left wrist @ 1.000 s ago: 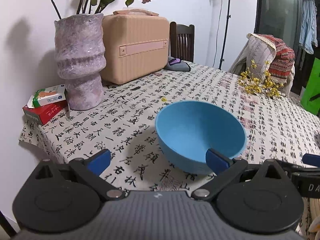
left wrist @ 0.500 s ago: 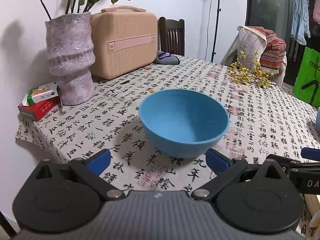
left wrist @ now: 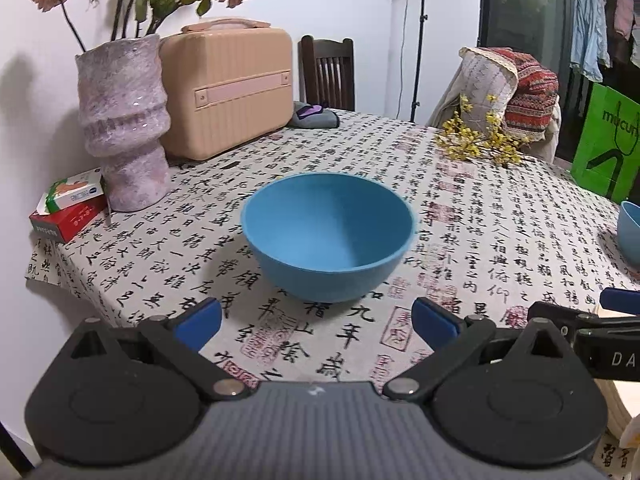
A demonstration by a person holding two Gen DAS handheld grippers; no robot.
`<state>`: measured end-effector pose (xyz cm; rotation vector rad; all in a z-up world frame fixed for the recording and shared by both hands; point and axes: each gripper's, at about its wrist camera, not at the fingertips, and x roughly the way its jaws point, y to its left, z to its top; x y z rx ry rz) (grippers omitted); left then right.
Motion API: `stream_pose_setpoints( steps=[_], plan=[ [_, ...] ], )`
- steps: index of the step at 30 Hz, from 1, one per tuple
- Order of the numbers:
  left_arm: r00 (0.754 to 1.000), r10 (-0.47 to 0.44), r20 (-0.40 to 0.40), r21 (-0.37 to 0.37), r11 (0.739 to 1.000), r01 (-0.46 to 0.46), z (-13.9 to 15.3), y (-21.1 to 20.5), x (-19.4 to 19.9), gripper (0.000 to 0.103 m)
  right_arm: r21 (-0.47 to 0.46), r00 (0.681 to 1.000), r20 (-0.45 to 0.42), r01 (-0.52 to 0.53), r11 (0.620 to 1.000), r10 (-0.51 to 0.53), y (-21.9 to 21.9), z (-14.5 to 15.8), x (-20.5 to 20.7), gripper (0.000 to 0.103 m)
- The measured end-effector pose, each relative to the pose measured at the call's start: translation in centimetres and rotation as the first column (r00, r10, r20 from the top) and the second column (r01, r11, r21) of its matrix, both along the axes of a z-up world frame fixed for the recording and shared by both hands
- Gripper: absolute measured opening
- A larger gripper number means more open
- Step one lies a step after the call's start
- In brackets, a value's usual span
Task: Organize plates and bowls
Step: 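Withdraw both open grippers back from the placed blue bowl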
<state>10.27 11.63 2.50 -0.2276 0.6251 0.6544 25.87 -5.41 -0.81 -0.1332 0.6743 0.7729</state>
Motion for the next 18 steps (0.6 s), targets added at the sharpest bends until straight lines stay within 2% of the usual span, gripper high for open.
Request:
stream_pose_setpoints(
  steps=[18],
  plan=[
    [0.995, -0.099, 0.016, 0.004, 0.995, 0.099, 0.3, -3.2, 3.4, 0.103, 0.0, 0.997, 0.021, 0.08, 0.997, -0.08, -4.2, 0.7, 1.9, 0.103]
  ],
)
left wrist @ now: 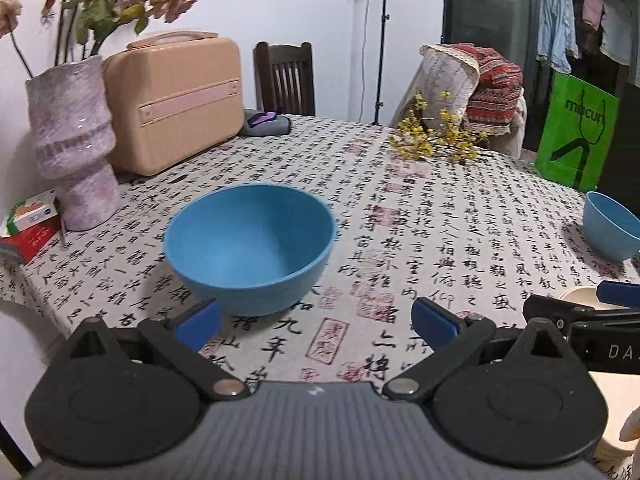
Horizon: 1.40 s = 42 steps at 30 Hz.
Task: Organize plates and bowls
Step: 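Withdraw both open grippers back from the placed blue bowl, then move both open grippers across the table toward the two blue bowls by the green bag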
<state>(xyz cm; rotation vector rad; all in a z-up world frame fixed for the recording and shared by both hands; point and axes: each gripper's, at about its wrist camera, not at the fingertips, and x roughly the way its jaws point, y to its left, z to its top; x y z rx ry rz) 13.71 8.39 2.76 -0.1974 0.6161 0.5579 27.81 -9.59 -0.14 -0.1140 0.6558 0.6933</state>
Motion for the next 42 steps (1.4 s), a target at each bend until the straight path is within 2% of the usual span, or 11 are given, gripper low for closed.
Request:
stream_pose_setpoints(
  steps=[18, 42],
  plan=[
    [0.99, -0.143, 0.009, 0.013, 0.99, 0.143, 0.3, -2.4, 3.6, 0.103, 0.007, 0.991, 0.012, 0.136, 0.991, -0.136, -3.8, 0.4, 1.4, 0.103],
    [0.948, -0.317, 0.014, 0.02, 0.948, 0.317, 0.5, -5.1, 7.1, 0.103, 0.013, 0.945, 0.025, 0.325, 0.946, -0.325, -8.3, 0.6, 1.9, 0.103]
  ],
)
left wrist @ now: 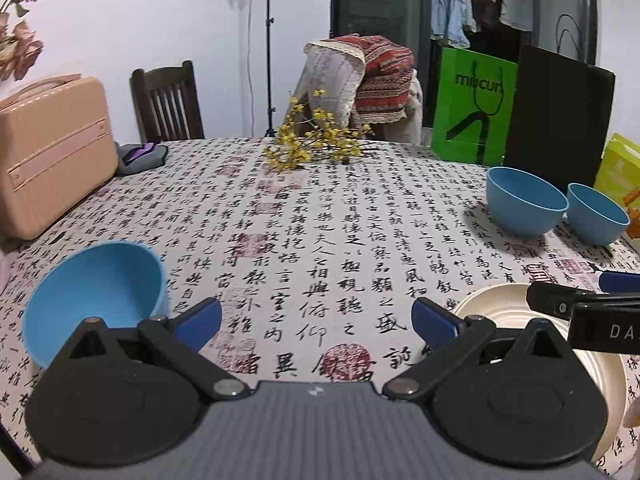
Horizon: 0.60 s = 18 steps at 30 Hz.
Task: Organize plates and bowls
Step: 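Move both open grippers across the table toward the two blue bowls by the green bag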
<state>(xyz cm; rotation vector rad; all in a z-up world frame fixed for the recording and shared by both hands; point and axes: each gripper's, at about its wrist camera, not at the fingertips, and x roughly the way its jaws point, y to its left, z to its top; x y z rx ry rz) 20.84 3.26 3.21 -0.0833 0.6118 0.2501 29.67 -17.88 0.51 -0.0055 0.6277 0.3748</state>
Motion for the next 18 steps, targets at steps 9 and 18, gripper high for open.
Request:
stream_pose_setpoints(
  steps=[9, 18],
  plan=[
    [0.998, -0.065, 0.007, -0.007, 0.998, 0.065, 0.0, -1.0, 1.0, 0.103, -0.006, 0.998, 0.008, 0.07, 0.998, -0.07, -1.5, 0.1, -0.1, 0.103],
    [0.993, -0.116, 0.008, -0.01, 0.993, 0.116, -0.1, -1.7, 2.0, 0.103, -0.02, 0.992, 0.014, 0.125, 0.992, -0.124, -2.7, 0.2, -0.4, 0.103]
  ],
)
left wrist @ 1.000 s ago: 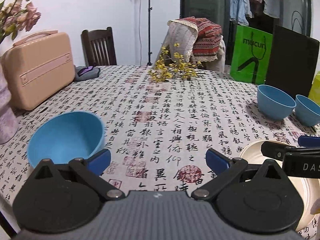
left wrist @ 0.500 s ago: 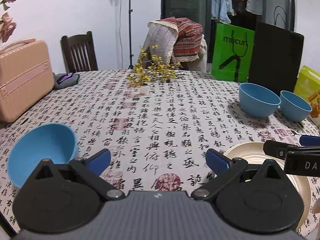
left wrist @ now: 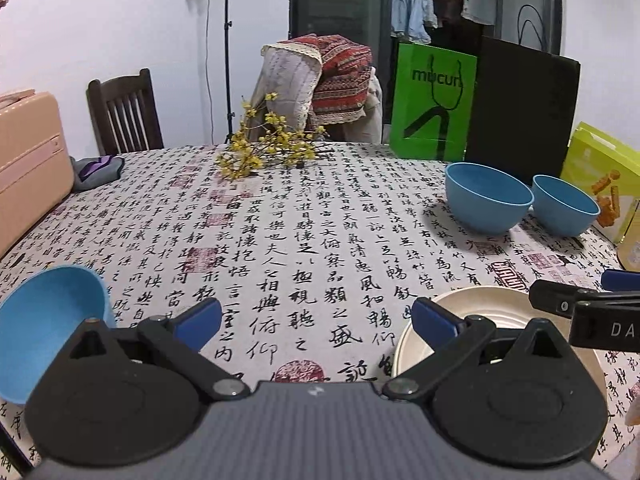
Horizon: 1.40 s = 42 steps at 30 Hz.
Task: Organize plates and bowls
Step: 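Move both open grippers across the table toward the two blue bowls by the green bag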
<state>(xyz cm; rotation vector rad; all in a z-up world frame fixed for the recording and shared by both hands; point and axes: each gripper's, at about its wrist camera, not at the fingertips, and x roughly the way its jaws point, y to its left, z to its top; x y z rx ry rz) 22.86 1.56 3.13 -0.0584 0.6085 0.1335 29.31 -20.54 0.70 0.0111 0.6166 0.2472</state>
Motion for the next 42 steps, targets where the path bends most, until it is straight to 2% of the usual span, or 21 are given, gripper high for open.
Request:
stream_pose_setpoints(
  steps=[14, 28, 42],
  plan=[
    [0.995, -0.105, 0.0, 0.002, 0.995, 0.105, 0.1, -1.5, 2.0, 0.103, -0.003, 0.994, 0.003, 0.105, 0.994, -0.105, -1.9, 0.1, -0.6, 0.103],
    [0.976, -0.216, -0.002, 0.004, 0.976, 0.216, 0.7, -3.5, 4.2, 0.103, 0.008, 0.971, 0.004, 0.238, 0.971, -0.238, -4.7, 0.5, -1.2, 0.103],
    [0.981, -0.193, -0.021, -0.01, 0.981, 0.193, 1.1, -5.2, 6.6, 0.103, 0.033, 0.978, -0.032, 0.209, 0.977, -0.208, -6.4, 1.0, 0.6, 0.103]
  ],
)
